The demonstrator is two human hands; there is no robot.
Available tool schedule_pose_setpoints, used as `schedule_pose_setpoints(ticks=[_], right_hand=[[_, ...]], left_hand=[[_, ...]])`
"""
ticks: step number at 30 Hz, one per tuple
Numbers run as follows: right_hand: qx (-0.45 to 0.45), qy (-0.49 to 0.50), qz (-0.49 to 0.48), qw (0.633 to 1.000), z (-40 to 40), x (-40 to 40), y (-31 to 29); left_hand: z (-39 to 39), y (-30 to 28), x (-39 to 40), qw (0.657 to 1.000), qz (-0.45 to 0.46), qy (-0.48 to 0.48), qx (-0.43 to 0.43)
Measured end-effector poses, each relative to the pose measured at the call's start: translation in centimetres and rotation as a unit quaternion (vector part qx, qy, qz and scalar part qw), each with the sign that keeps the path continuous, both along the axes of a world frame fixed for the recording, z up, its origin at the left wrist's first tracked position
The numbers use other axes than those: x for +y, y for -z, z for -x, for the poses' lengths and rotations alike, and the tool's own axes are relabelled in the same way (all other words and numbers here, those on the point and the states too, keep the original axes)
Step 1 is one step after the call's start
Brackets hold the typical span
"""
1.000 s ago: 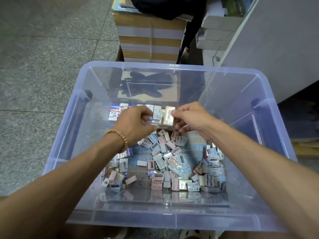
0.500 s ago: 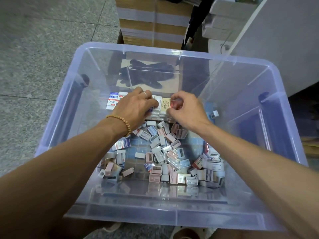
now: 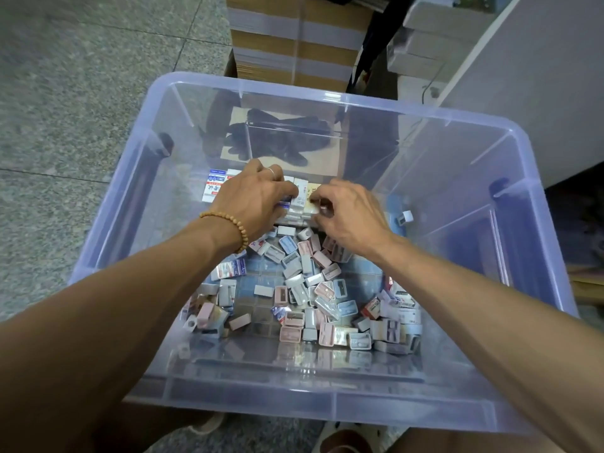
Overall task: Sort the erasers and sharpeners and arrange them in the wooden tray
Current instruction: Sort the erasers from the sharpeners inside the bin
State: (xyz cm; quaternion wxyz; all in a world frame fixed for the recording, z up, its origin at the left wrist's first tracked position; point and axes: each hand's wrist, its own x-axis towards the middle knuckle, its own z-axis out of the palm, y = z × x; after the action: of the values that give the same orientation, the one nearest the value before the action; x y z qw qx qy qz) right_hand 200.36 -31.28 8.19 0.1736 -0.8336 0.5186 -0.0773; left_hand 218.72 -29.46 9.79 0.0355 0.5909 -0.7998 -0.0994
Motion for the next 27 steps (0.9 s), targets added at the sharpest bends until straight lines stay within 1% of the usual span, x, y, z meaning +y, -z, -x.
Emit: schedule_pose_setpoints(ticks=[4,6,8,9,10,11,13,15,16,17,19,21,22,24,27], right_hand=[[0.003,-0.031,-0.059,0.998,1.1,-0.1,-1.3],[-0.005,-0.025,-0.074,0.997,2.0,0.4,-2.0],[0.019,-0.018,-0.071,0.997,3.0,0.9,-2.5],[0.052,-0.023,-0.083,0.995,3.5,1.1,-2.6],[0.099,-0.037,-0.113,0.988,4.1,1.3,-2.7],[0.152,-0.057,-0.157,0.974,4.7,1.3,-2.8],[0.248,-0.100,-0.261,0.927,5.8,1.7,-2.8],[0.309,-0.132,-0.338,0.879,6.7,2.1,-2.4],[0.339,-0.154,-0.350,0.860,7.0,2.4,-2.2],[0.377,-0.185,-0.345,0.840,7.3,2.6,-1.9],[0.449,-0.256,-0.301,0.801,7.9,3.2,-1.6],[0.481,-0.309,-0.244,0.784,7.9,3.9,-1.6],[0.484,-0.324,-0.222,0.782,7.8,4.2,-1.6],[0.470,-0.347,-0.183,0.791,7.5,4.8,-1.4],[0.450,-0.346,-0.175,0.805,7.4,4.8,-1.0]], left_hand=[[0.7,-1.3,-0.1,0.998,-0.045,-0.007,-0.051],[1.4,-2.2,0.0,0.997,-0.036,0.004,-0.068],[2.5,-2.5,0.8,0.998,-0.036,0.035,-0.039],[3.3,-2.4,1.4,0.996,-0.063,0.058,-0.005],[4.0,-2.1,2.0,0.990,-0.109,0.082,0.029],[4.7,-1.6,2.7,0.979,-0.163,0.108,0.053],[5.9,-0.2,3.8,0.952,-0.249,0.170,0.059],[6.6,1.3,4.4,0.930,-0.291,0.223,0.015],[6.8,1.9,4.6,0.923,-0.297,0.246,-0.014],[7.0,2.3,4.8,0.915,-0.298,0.269,-0.042],[7.2,2.7,4.8,0.902,-0.295,0.303,-0.084],[7.0,2.7,4.8,0.895,-0.303,0.314,-0.093],[6.9,2.7,4.7,0.892,-0.309,0.316,-0.093],[6.7,2.8,4.6,0.888,-0.317,0.319,-0.096],[6.5,2.9,4.4,0.885,-0.330,0.312,-0.102]])
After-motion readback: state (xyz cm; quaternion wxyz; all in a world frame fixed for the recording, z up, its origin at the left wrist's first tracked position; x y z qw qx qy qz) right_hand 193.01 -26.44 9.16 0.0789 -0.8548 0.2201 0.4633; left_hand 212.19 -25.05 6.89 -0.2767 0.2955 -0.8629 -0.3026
